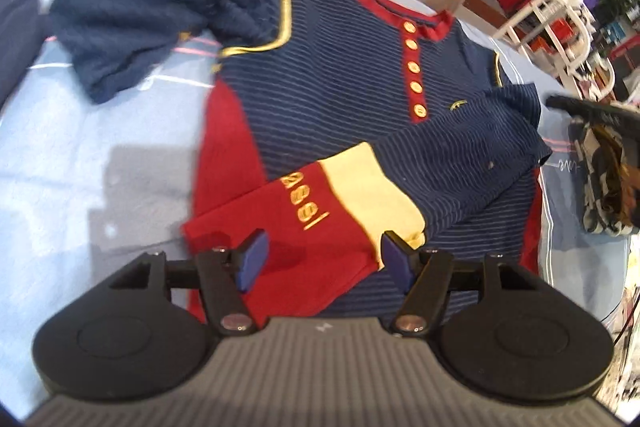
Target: Fold small clothes
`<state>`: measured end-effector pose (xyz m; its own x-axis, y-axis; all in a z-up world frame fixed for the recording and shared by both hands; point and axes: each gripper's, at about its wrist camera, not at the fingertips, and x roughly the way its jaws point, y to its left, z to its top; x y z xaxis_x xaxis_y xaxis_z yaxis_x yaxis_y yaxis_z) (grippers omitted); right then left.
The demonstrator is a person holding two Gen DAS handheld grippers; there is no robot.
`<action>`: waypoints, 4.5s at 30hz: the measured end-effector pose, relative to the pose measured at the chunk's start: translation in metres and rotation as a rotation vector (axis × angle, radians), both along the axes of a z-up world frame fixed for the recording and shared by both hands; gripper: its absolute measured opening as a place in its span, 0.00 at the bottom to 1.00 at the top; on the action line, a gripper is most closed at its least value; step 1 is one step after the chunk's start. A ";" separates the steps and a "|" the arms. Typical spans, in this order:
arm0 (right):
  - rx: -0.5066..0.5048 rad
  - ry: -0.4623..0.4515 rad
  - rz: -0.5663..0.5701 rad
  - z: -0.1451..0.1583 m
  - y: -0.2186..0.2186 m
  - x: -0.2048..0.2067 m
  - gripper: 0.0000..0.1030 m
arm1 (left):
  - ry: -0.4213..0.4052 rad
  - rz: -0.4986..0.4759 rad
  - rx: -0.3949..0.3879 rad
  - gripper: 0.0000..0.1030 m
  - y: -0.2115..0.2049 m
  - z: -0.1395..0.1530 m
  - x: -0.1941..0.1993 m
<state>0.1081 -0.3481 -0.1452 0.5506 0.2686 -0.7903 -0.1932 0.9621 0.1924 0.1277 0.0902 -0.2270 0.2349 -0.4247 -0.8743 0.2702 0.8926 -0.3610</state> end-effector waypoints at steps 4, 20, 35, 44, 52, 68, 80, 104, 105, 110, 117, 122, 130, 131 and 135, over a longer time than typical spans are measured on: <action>-0.097 0.127 -0.073 -0.046 -0.007 0.029 0.24 | 0.029 -0.077 0.101 0.59 -0.019 -0.026 0.002; 0.105 0.023 -0.066 0.005 0.047 -0.028 1.00 | -0.112 0.049 -0.005 0.84 0.029 0.014 -0.006; 0.230 0.167 -0.153 -0.001 0.116 -0.083 1.00 | -0.115 0.458 -0.205 0.68 0.164 -0.025 0.121; 0.206 0.185 -0.251 0.002 0.115 -0.100 1.00 | -0.161 0.472 -0.247 0.09 0.154 -0.029 0.146; 0.244 0.192 -0.313 -0.002 0.110 -0.100 1.00 | -0.425 0.450 -0.133 0.05 0.197 0.081 0.157; 0.271 0.213 -0.384 0.000 0.088 -0.115 1.00 | -0.228 0.505 0.013 0.71 0.182 0.020 0.157; 0.282 0.238 -0.439 0.001 0.086 -0.131 1.00 | -0.157 0.502 -0.039 0.12 0.191 -0.021 0.188; 0.310 0.230 -0.532 0.000 0.064 -0.152 1.00 | -0.148 -0.284 -0.144 0.65 -0.049 0.007 0.031; 0.308 0.232 -0.540 -0.001 0.063 -0.154 1.00 | -0.172 -0.252 -0.138 0.66 -0.044 0.010 0.041; 0.313 0.244 -0.557 -0.004 0.060 -0.162 1.00 | -0.116 -0.141 -0.132 0.64 -0.042 -0.007 0.108; 0.314 0.223 -0.559 0.004 0.059 -0.168 1.00 | -0.074 -0.121 -0.051 0.49 -0.079 -0.046 0.149; 0.306 0.221 -0.588 0.004 0.052 -0.176 1.00 | -0.087 -0.212 -0.106 0.05 -0.096 -0.041 0.142; 0.324 0.223 -0.613 0.011 0.041 -0.185 1.00 | -0.179 -0.533 -0.318 0.05 -0.143 0.039 0.041; 0.336 0.221 -0.618 0.013 0.040 -0.189 1.00 | -0.162 -0.597 -0.338 0.05 -0.151 0.046 0.020; 0.326 0.241 -0.658 0.016 0.030 -0.208 1.00 | -0.078 -0.809 -0.324 0.21 -0.171 0.041 -0.060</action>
<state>-0.1000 -0.3179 -0.1292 0.5001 0.1852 -0.8459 0.4824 0.7517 0.4497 0.0679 -0.0806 -0.1865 -0.1918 -0.7115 -0.6760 0.8109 0.2732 -0.5176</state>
